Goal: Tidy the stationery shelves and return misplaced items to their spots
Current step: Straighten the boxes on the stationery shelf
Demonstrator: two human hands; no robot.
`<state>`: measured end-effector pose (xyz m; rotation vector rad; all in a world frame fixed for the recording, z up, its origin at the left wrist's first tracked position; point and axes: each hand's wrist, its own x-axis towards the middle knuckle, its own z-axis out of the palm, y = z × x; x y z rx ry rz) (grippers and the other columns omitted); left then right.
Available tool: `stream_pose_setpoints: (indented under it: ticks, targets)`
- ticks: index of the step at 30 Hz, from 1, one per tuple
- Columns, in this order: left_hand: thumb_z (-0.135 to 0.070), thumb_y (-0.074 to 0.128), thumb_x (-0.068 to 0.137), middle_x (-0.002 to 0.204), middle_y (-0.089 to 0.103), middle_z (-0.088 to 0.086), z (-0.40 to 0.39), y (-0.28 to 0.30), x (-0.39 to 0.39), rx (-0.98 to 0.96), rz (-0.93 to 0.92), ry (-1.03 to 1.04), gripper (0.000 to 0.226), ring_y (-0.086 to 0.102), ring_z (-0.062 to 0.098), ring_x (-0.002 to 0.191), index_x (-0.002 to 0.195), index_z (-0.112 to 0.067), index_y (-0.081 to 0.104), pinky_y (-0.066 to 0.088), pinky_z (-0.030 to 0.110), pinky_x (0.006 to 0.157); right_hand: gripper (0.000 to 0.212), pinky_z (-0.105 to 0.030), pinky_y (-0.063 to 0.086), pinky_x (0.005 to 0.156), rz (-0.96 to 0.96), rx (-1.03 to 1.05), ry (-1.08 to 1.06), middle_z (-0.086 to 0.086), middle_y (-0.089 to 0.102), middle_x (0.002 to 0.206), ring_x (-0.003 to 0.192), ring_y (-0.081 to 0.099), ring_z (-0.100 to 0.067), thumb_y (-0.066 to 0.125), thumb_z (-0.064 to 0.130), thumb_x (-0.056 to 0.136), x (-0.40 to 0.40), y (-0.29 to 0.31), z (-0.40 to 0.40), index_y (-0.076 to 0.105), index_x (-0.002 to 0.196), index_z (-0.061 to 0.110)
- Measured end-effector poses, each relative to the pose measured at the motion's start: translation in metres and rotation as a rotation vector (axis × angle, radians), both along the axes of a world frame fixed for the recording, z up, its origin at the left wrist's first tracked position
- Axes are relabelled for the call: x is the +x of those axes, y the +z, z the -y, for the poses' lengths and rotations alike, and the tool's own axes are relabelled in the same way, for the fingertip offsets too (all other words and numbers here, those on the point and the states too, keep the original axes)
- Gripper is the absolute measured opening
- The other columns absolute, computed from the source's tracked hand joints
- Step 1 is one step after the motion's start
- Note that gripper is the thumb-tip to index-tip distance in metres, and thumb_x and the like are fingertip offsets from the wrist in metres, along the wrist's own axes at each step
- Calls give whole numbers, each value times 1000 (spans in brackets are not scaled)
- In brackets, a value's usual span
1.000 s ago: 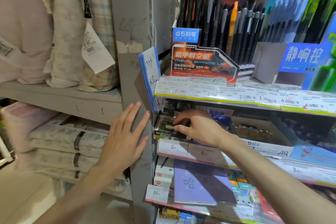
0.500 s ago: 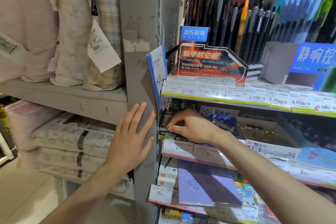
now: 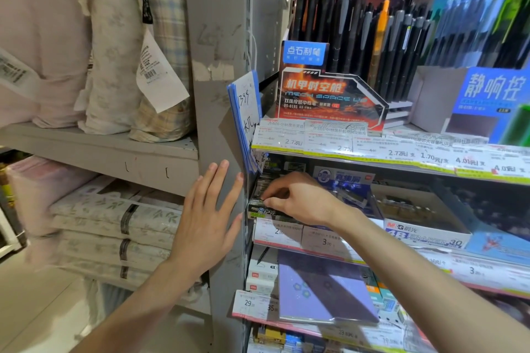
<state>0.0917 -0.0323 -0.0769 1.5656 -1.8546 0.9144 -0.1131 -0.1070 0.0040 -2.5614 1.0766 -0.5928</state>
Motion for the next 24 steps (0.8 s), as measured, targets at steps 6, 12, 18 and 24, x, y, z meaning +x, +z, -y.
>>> stream_pose_setpoints:
  ticks: [6,12,18,24]
  targets:
    - [-37,50,95,164,12,19,0,0,-2,0,-7,1,70,9,33,153,155,-10,27,25,53,117,14,-37,55,84,-73,-91,-39,7,70,99,86,65,-16,65,26,92,0,0,4,77,93,19]
    - [-37,54,94,164,11,19,0,-1,-2,4,-8,6,73,8,33,153,156,-11,24,25,54,118,38,-32,46,105,-195,0,32,4,67,128,118,60,-15,51,2,91,-11,10,13,74,115,21]
    - [-37,54,93,164,10,19,1,-2,-2,6,-14,7,74,8,33,153,156,-11,23,24,53,118,21,-28,55,88,-113,12,6,8,74,110,95,67,-8,68,25,92,-13,6,12,75,112,26]
    - [-37,53,94,164,10,18,1,-2,-2,17,-17,5,74,7,32,153,156,-11,23,22,53,119,18,-26,52,86,-11,18,51,10,71,104,93,65,-8,66,26,94,-5,1,5,79,106,21]
